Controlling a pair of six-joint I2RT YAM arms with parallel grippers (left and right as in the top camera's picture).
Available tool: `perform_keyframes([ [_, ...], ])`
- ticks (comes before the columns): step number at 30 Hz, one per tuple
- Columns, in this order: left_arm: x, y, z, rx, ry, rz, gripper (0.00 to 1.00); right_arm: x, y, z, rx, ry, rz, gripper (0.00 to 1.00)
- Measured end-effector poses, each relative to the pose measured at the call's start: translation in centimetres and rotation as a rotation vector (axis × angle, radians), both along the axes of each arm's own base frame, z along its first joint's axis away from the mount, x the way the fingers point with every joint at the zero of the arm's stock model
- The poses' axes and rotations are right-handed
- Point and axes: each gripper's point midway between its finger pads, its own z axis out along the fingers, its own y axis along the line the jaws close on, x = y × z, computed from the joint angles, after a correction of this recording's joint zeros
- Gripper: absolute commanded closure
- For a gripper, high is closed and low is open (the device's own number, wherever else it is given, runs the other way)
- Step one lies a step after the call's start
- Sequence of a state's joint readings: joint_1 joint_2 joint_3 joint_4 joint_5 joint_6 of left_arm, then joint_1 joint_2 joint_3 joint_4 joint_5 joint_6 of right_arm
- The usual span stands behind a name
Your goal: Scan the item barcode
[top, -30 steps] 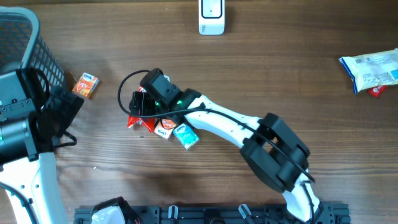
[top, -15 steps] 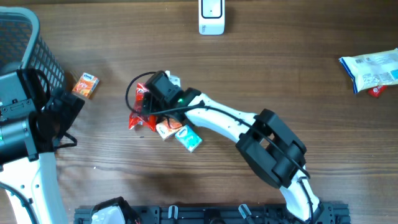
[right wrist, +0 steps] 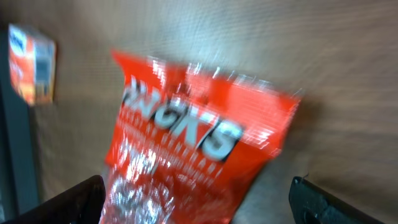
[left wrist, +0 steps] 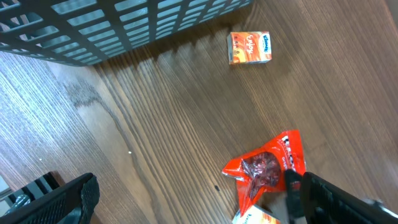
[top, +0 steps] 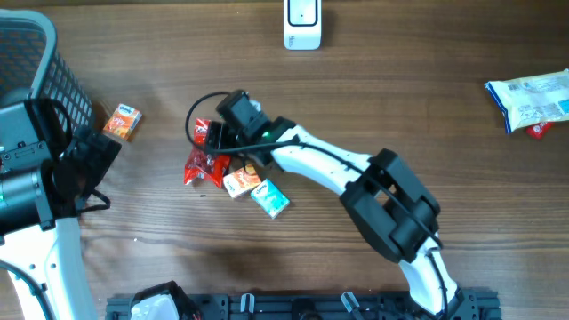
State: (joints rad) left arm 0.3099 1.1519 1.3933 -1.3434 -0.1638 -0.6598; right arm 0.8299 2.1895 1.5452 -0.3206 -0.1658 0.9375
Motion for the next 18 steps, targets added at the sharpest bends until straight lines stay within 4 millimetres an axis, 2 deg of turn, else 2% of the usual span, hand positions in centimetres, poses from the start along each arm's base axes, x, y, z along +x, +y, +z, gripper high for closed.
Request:
perform_keyframes([
  [2, 0.0, 0.0, 0.0, 0.0, 0.0, 0.0, 0.0, -0.7, 0.4, -0.6, -0.007, 0.011, 0.021, 0.0],
  [7, 0.0, 0.0, 0.0, 0.0, 0.0, 0.0, 0.0, -0.7, 0.3, -0.6, -0.017, 0.006, 0.064, 0.01],
  [10, 0.0, 0.0, 0.0, 0.0, 0.0, 0.0, 0.0, -0.9, -0.7, -0.7, -0.061, 0.031, 0.078, 0.0],
  [13, 0.0, 0.0, 0.0, 0.0, 0.0, 0.0, 0.0, -1.3, -3.2, -0.7, -0.141, 0.081, 0.083, 0.0],
  [16, 0.0, 0.0, 0.0, 0.0, 0.0, 0.0, 0.0, -0.8, -5.9, 1.1, -0.186, 0.078, 0.088, 0.0],
  [18, 0.0, 0.0, 0.0, 0.0, 0.0, 0.0, 0.0, -0.2, -8.0, 4.2, -0.192, 0.042, 0.099, 0.0],
])
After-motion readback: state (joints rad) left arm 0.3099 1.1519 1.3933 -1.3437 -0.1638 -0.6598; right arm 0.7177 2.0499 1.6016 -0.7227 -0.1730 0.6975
